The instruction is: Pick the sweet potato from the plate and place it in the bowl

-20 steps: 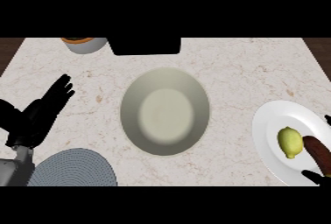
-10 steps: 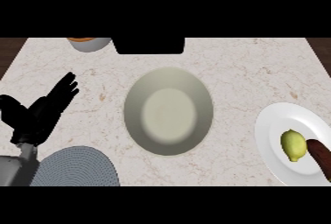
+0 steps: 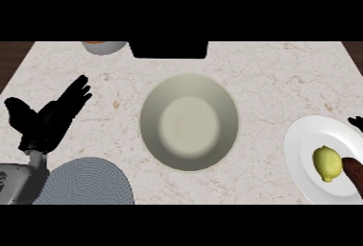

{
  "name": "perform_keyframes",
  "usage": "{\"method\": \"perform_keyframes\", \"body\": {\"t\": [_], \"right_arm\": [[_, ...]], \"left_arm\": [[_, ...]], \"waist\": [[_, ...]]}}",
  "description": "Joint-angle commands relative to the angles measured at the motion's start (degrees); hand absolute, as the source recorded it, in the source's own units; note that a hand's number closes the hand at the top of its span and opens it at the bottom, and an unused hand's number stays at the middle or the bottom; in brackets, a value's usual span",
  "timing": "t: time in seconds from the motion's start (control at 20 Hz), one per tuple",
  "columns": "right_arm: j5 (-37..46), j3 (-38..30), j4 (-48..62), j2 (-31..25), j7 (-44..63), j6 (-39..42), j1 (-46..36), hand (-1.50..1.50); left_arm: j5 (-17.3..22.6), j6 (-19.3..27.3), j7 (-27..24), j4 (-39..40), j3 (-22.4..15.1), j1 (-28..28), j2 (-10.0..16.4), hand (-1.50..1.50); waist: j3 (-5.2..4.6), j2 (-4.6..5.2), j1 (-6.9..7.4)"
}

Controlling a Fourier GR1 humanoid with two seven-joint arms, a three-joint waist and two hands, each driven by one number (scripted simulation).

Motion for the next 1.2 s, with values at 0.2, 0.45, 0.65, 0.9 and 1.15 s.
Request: {"method": "perform_keyframes", "body": {"t": [0.2, 0.45, 0.65, 0.9, 1.15], "right_arm": [[-0.8, 3.9, 1.9, 2.6, 14.0, 13.1, -10.2, -1.50], [2.5, 4.4, 2.8, 8.3, 14.9, 15.7, -9.4, -1.50], [8.2, 7.6, 5.3, 10.3, 15.5, 15.6, -9.2, -1.50], [7.0, 4.3, 7.0, 10.7, 16.6, 21.9, -12.2, -1.50], [11.2, 0.5, 12.1, 11.4, 8.4, 22.0, -10.3, -1.50]], "left_arm": [[-1.2, -2.0, -0.1, 1.1, 1.5, 1.1, -1.5, 0.00], [-2.0, -4.3, -0.1, 1.6, 3.9, 0.4, -1.8, 0.00], [-4.3, -2.3, 0.7, -0.7, 2.2, 2.5, -4.1, 0.00], [-2.7, -4.2, 5.5, -1.5, 6.2, -1.6, -2.4, 0.00], [-5.6, -5.7, -0.6, 1.1, 6.7, 3.2, -4.6, 0.00]], "waist": [[0.09, -0.17, -0.41], [0.11, -0.20, -0.77], [0.12, -0.20, -0.48], [0.11, -0.17, -0.62], [0.12, -0.21, -0.83]]}}
